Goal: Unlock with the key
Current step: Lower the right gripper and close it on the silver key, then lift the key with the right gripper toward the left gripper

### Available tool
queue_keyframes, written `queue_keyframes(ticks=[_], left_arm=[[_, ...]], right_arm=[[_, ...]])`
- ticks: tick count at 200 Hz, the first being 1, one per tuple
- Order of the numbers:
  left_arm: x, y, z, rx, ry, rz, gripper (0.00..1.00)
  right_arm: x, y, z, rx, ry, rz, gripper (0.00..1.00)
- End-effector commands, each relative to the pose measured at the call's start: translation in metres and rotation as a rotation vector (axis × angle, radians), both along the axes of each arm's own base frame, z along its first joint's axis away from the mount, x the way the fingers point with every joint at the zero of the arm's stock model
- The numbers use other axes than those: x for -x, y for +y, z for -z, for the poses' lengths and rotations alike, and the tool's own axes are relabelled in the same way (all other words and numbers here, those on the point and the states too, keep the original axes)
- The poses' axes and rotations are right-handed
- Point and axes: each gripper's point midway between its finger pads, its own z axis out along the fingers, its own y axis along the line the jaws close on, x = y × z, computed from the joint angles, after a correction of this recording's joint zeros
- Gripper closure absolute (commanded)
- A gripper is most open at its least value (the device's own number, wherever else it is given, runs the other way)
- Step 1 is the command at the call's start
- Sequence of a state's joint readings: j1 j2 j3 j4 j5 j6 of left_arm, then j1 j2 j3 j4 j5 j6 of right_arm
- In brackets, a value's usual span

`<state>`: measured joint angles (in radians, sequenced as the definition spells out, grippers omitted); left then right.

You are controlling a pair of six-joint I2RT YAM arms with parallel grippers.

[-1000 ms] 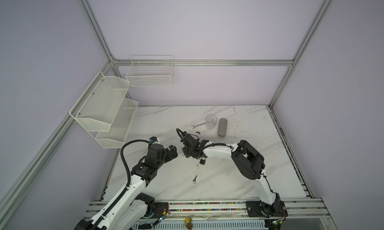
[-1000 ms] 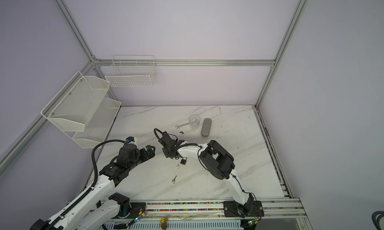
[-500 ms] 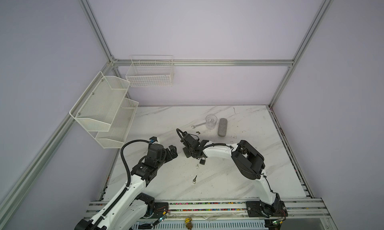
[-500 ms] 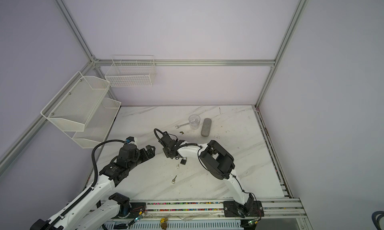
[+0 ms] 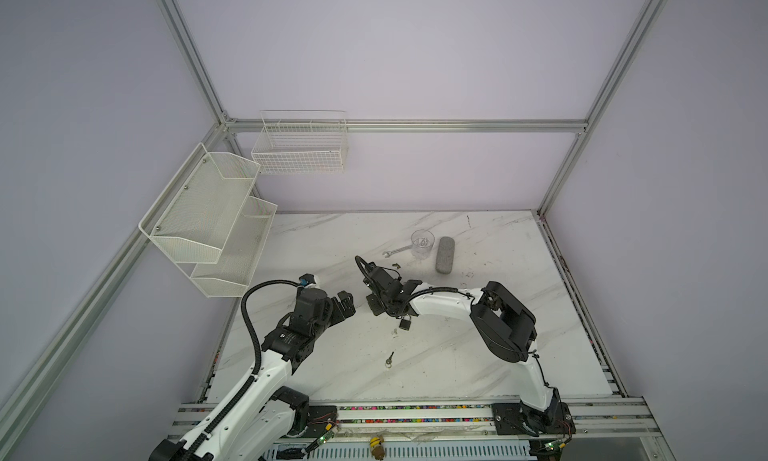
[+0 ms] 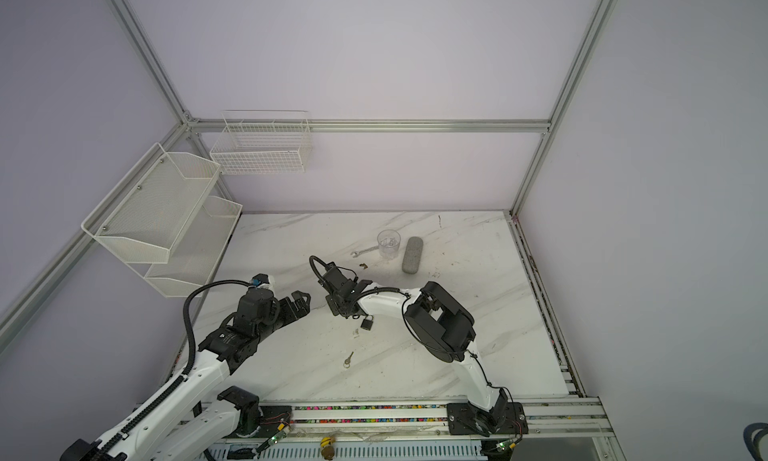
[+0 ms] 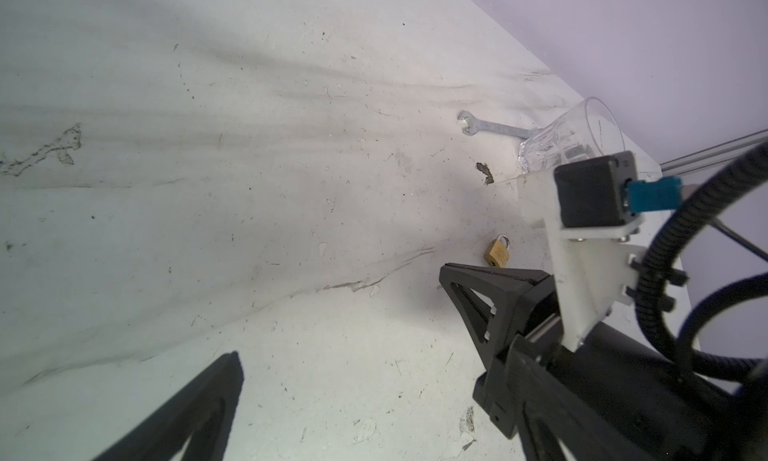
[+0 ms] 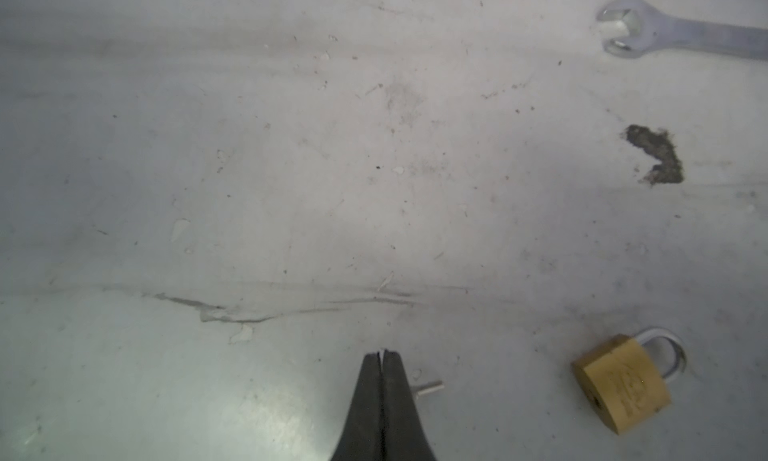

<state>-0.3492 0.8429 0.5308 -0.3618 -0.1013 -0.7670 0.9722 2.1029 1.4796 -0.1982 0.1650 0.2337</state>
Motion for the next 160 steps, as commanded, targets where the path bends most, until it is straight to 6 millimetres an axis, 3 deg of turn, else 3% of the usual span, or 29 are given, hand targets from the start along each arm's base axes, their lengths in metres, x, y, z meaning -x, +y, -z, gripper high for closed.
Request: queue_keyframes(ticks=[1, 78, 160], left_arm=[[-0.010, -0.002, -0.035, 0.032, -0.085, -0.003, 0.00], [-0.017, -0.010, -0.055, 0.059, -0.146, 0.029, 0.00], [-0.030, -0.047, -0.101, 0.389, -0.218, 0.072, 0.00]], right_arm=[[-0.002, 0.002, -0.035, -0.100, -0.019, 0.002, 1.00], [-0.004, -0.014, -0.093, -0.319, 0.016, 0.010, 1.00], [-0.003, -0.035, -0.139, -0.428, -0.021, 0.021, 1.00]])
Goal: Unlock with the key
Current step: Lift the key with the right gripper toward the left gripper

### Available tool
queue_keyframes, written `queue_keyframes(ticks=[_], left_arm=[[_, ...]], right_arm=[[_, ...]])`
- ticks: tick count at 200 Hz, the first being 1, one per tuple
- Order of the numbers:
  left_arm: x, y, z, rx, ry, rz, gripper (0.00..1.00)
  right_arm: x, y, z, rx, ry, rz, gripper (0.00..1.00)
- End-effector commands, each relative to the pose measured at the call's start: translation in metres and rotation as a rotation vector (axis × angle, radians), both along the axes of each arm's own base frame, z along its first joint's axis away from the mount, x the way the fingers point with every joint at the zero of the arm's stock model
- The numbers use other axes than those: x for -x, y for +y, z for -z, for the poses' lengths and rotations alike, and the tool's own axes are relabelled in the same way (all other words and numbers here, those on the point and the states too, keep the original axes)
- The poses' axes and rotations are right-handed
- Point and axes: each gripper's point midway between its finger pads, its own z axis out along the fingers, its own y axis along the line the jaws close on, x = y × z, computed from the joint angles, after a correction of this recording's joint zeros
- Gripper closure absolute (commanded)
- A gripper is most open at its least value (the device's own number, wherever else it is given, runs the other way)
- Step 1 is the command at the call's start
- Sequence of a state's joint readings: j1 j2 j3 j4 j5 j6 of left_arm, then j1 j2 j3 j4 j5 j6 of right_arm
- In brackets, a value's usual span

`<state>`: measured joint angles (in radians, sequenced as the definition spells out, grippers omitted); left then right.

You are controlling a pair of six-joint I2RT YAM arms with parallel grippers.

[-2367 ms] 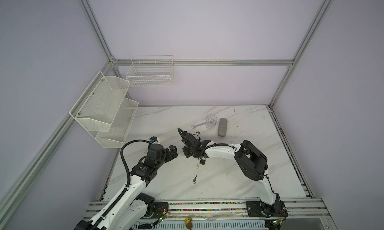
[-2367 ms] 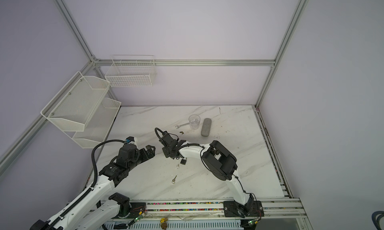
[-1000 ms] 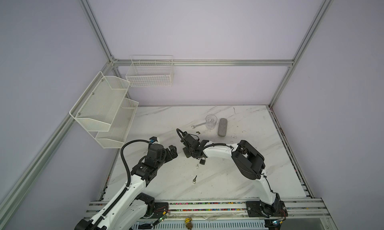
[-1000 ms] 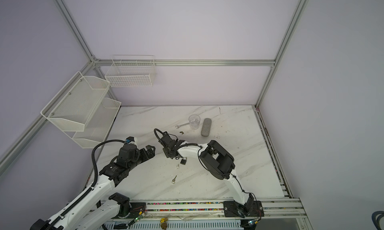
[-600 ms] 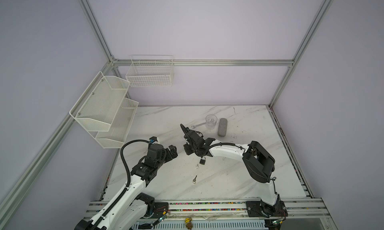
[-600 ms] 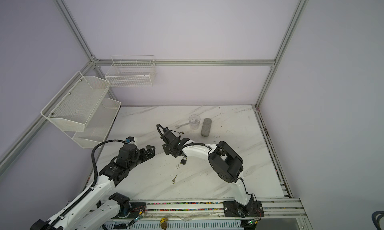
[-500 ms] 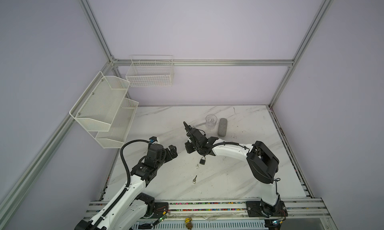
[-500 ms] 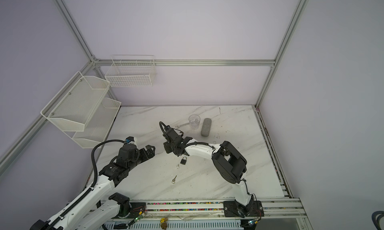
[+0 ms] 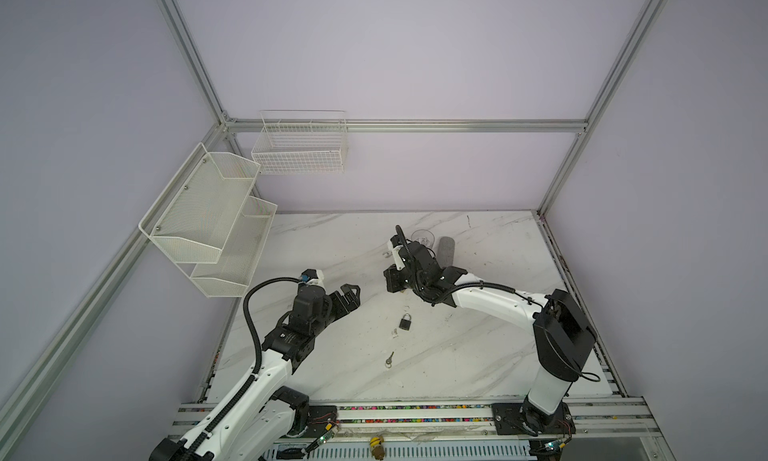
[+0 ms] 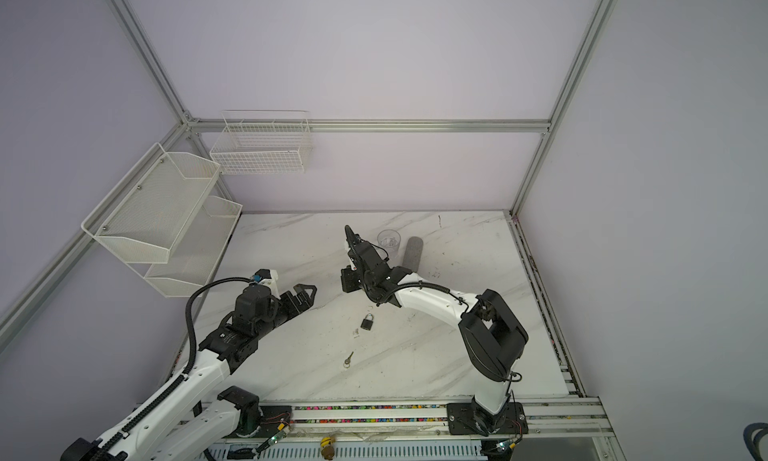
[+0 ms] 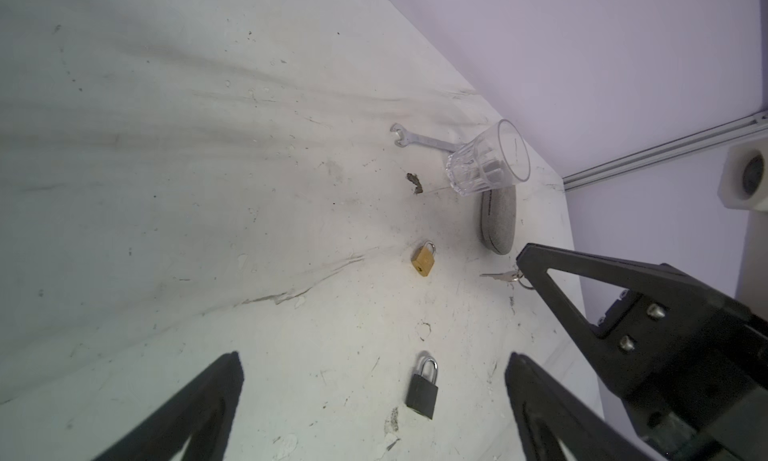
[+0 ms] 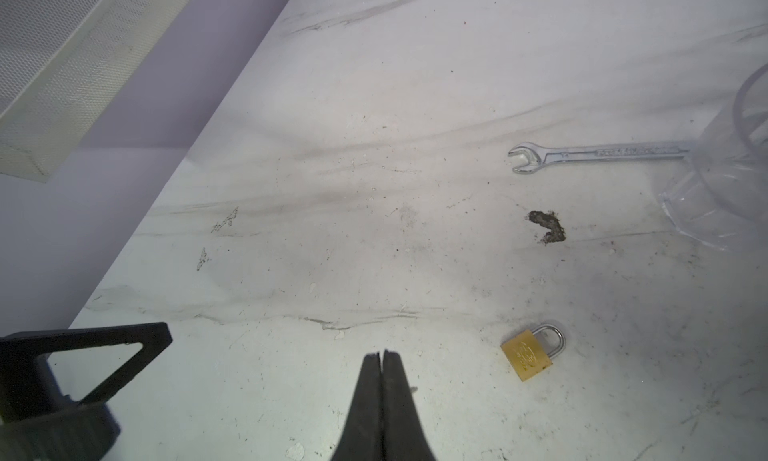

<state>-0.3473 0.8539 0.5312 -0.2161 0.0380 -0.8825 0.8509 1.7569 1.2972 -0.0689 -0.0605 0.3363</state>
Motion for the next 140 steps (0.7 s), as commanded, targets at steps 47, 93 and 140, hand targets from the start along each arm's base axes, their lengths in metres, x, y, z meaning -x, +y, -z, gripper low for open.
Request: queue_keyframes(ticks=[47, 93, 140], left_arm=[[-0.025, -0.025, -0.092, 0.440, -0.140, -0.048, 0.00], [-0.033, -0.036, -0.114, 0.569, -0.120, -0.048, 0.00], [-0.037, -0.046, -0.123, 0.692, -0.101, -0.066, 0.00]], right_arm=[[0.008, -0.001, -0.037, -0.103, -0.053, -0.017, 1.00], [0.017, 0.011, -0.055, -0.182, -0.076, -0.066, 1.00], [0.032, 0.031, -0.075, -0.272, -0.098, -0.119, 1.00]])
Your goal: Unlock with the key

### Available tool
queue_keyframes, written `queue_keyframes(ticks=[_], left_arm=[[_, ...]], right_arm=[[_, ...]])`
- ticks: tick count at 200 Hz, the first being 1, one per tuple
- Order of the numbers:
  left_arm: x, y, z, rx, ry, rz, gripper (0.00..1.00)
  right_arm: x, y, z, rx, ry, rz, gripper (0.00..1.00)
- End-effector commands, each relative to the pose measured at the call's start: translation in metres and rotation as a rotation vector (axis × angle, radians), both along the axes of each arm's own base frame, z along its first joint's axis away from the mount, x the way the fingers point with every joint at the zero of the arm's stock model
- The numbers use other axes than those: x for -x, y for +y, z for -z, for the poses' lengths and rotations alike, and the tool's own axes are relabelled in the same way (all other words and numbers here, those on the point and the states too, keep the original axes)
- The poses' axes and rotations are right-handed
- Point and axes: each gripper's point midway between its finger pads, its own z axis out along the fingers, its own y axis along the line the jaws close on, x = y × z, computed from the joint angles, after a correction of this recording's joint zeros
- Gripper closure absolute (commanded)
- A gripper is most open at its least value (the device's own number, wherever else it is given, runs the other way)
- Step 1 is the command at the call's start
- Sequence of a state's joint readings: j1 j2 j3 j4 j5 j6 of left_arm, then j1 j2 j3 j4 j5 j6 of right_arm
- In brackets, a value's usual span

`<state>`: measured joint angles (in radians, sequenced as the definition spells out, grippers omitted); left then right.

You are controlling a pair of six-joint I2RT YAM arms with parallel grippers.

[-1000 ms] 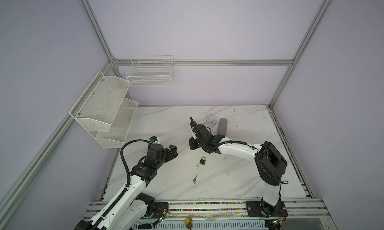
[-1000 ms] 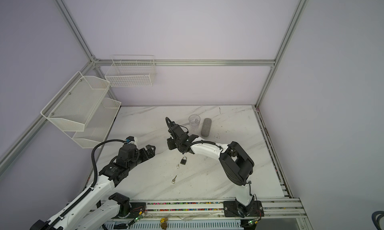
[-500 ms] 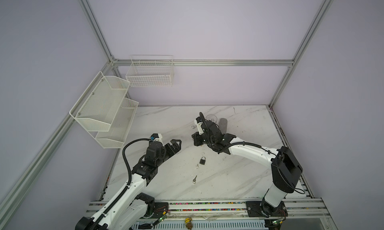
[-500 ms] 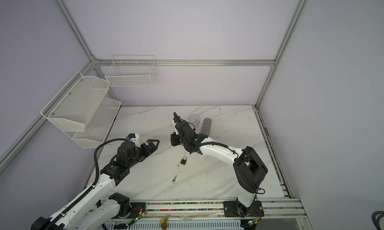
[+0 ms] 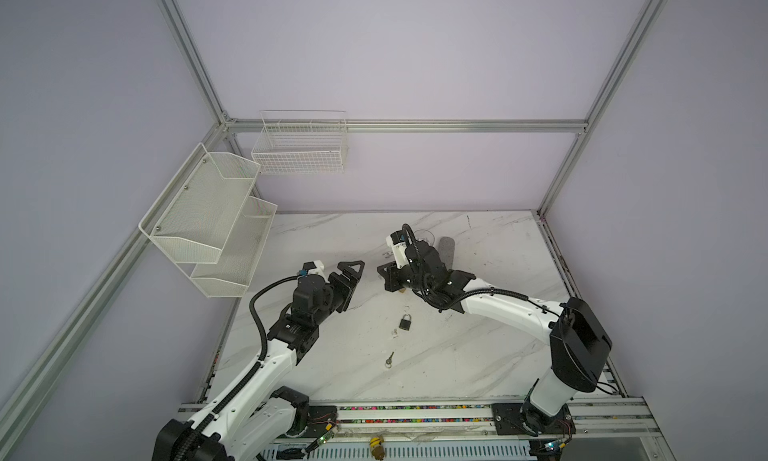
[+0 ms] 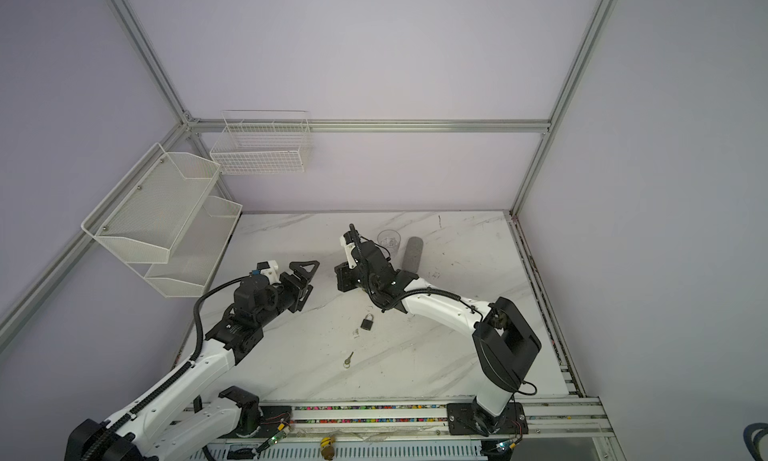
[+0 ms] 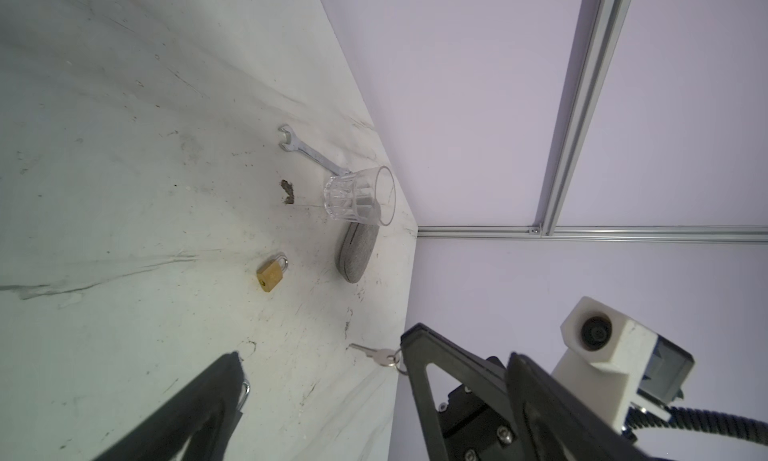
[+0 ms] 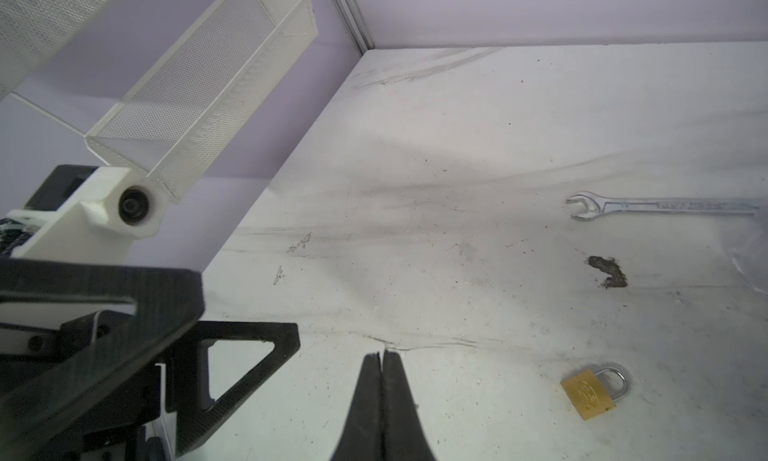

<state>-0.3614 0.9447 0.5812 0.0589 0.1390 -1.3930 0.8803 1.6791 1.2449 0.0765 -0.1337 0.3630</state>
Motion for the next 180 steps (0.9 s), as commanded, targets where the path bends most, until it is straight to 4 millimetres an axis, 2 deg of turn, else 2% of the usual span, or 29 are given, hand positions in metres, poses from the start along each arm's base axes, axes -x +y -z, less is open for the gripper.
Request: queue_keyframes(ticks=[1, 36, 94, 149, 180], left_arm=[[-0.008, -0.012, -0.066, 0.150, -0.116, 0.008, 0.00], [-0.005, -0.017, -0.073, 0.213, -0.110, 0.010, 0.00], [-0.003, -0.024, -0.078, 0.285, -0.094, 0.011, 0.00], [-0.001, -0.022, -0.096, 0.339, -0.142, -0.007, 0.00], [0.000, -0.019, -0.093, 0.342, -0.141, -0.027, 0.00]], right_arm=[[0.012, 0.012, -0.029, -0.105, -0.034, -0.041, 1.00], [0.018, 0.028, -0.038, -0.135, -0.048, -0.073, 1.00], [0.028, 0.039, -0.059, -0.211, -0.080, -0.112, 1.00], [0.036, 0.045, -0.055, -0.235, -0.065, -0.147, 1.00], [0.038, 0.042, -0.052, -0.226, -0.066, -0.144, 1.00]])
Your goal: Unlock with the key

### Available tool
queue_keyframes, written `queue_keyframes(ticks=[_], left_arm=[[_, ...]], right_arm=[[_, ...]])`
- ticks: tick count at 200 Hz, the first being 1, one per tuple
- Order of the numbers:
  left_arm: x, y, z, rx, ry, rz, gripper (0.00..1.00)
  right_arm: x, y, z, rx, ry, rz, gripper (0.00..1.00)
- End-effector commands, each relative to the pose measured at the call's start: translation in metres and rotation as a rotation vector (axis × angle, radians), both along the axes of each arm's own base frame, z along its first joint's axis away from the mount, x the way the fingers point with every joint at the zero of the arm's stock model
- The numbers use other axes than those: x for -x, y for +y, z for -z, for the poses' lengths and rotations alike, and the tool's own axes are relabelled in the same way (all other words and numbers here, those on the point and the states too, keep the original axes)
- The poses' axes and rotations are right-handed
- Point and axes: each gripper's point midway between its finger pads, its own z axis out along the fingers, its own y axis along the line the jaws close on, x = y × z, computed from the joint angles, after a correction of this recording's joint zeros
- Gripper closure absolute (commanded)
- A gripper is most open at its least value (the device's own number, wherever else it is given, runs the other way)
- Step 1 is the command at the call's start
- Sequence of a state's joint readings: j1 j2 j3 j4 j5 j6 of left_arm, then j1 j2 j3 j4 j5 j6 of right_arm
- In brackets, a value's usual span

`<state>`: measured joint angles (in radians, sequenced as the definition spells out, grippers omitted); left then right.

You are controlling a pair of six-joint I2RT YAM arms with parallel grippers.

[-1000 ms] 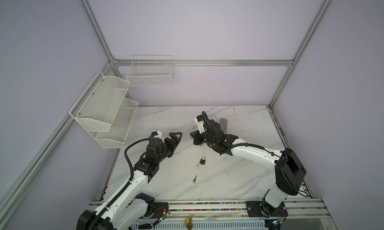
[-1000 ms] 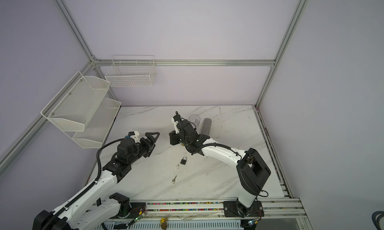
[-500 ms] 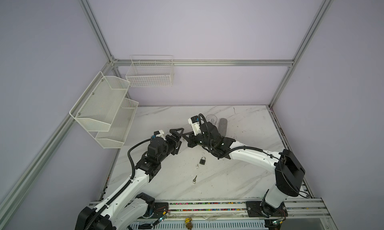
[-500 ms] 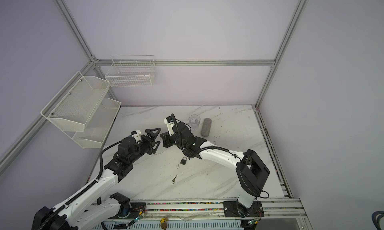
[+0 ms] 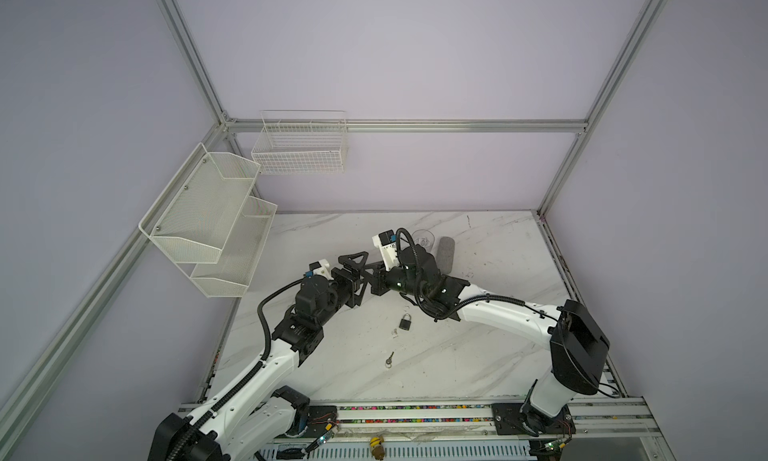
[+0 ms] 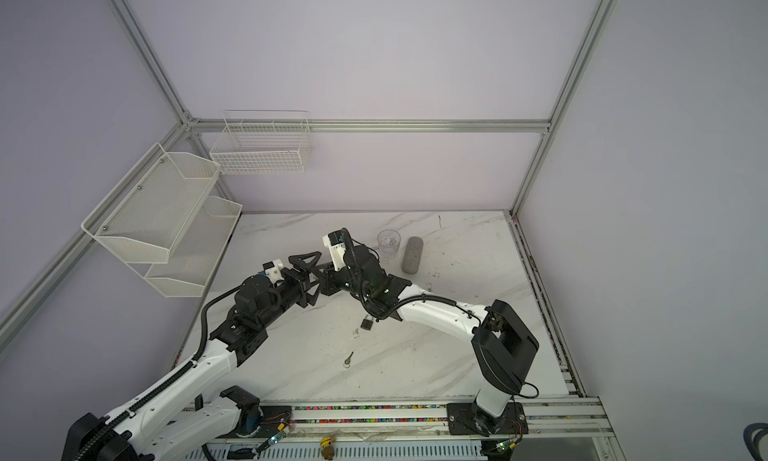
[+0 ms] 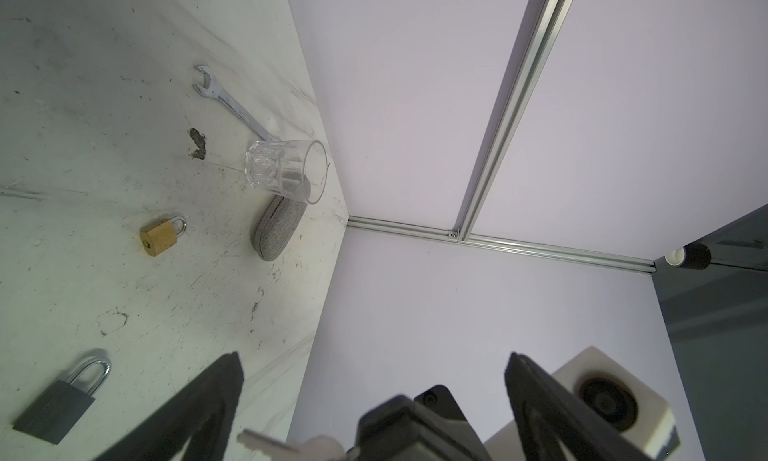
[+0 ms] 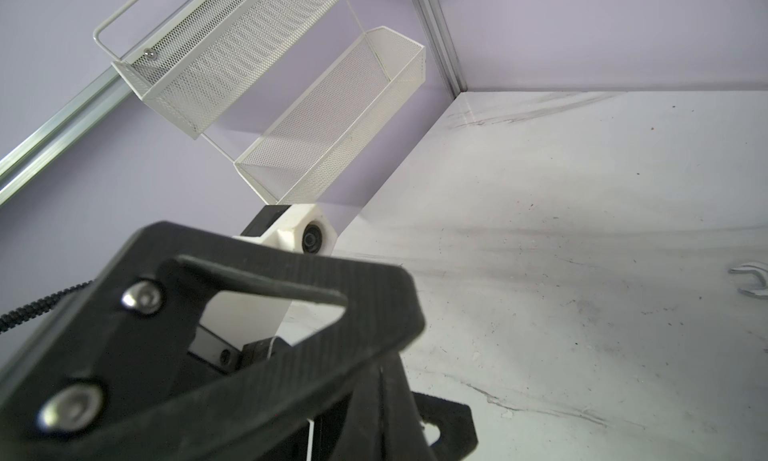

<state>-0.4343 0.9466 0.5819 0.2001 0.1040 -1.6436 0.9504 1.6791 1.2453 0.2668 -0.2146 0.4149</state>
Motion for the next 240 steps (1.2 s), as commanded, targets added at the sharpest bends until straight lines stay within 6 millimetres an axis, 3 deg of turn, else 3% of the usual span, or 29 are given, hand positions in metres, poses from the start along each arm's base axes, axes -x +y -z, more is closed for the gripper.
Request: queue_keyframes(ticks=[1, 29, 155, 209, 240], left_arm=[[-0.001, 0.003, -0.060, 0.085, -0.128, -0.025, 0.00], [0.000, 0.006, -0.059, 0.093, -0.127, -0.042, 0.01], [-0.003, 0.011, -0.041, 0.099, -0.089, -0.078, 0.27], [-0.004, 0.011, -0.036, 0.102, -0.075, -0.080, 0.41], [-0.004, 0.010, -0.031, 0.102, -0.058, -0.078, 0.55]], right_arm=[[0.006, 0.002, -0.007, -0.033, -0.013, -0.015, 1.00], [0.008, -0.002, -0.006, -0.029, -0.009, -0.014, 1.00], [0.008, -0.019, -0.014, -0.024, -0.045, 0.039, 1.00], [0.007, -0.022, -0.016, -0.028, -0.051, 0.056, 1.00], [0.005, -0.024, -0.018, -0.028, -0.057, 0.068, 1.00]])
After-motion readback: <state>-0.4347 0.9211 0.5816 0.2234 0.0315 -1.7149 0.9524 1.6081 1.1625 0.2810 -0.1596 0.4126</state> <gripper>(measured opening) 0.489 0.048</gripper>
